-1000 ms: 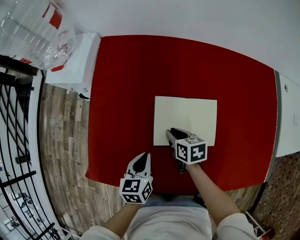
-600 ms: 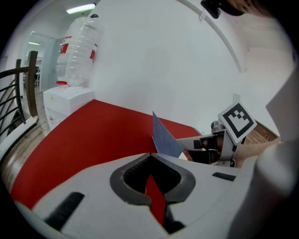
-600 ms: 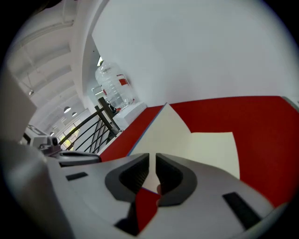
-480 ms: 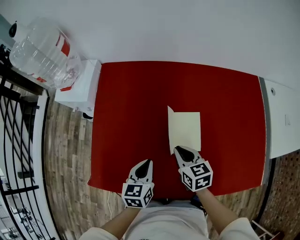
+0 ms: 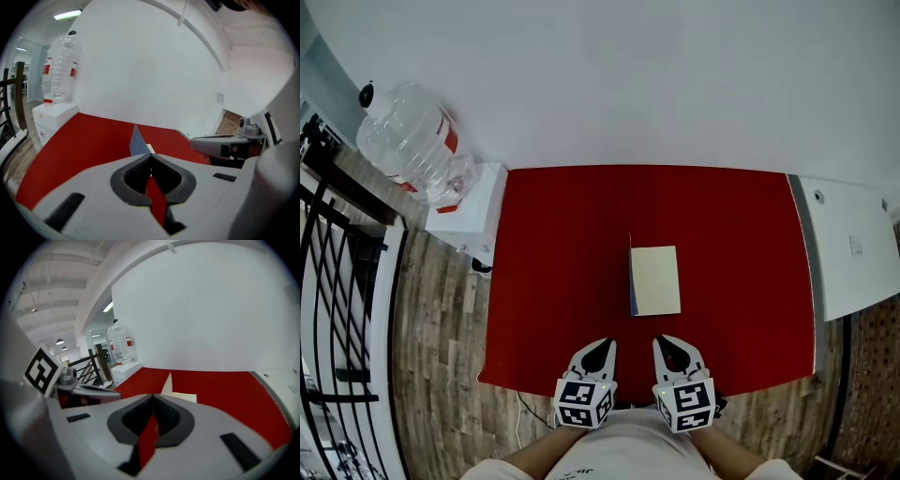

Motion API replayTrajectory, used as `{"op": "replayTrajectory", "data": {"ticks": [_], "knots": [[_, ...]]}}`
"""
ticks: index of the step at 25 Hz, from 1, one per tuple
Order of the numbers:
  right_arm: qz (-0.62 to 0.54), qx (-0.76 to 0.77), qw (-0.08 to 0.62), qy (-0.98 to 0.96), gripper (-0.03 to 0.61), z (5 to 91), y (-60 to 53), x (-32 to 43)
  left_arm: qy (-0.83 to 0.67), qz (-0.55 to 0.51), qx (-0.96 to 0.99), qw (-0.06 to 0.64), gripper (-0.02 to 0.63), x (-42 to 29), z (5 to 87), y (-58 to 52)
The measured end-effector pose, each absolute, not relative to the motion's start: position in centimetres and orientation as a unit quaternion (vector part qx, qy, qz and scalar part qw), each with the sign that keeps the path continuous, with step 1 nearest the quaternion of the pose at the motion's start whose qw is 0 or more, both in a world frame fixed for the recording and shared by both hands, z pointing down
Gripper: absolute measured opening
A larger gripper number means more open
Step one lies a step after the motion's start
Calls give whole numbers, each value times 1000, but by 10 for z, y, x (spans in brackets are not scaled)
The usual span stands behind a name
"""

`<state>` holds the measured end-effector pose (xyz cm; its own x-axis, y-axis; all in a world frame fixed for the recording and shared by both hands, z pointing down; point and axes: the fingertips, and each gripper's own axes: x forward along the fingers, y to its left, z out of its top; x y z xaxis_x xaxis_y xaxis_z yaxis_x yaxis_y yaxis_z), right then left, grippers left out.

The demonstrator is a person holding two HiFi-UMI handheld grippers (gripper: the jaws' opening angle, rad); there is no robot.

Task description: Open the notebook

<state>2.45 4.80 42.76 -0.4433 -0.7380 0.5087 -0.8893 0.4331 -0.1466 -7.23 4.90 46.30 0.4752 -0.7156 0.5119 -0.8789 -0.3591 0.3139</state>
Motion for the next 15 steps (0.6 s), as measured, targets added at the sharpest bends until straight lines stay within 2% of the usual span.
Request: {"op": "replayTrajectory", "data": {"ticks": [6, 15], "knots": [[234, 501, 158, -818, 9, 429, 73, 41, -490, 135, 819, 266, 6, -49, 445, 50], [218, 520, 150, -812, 9, 413, 67, 54, -494, 136, 823, 247, 6, -35, 434, 57]]}}
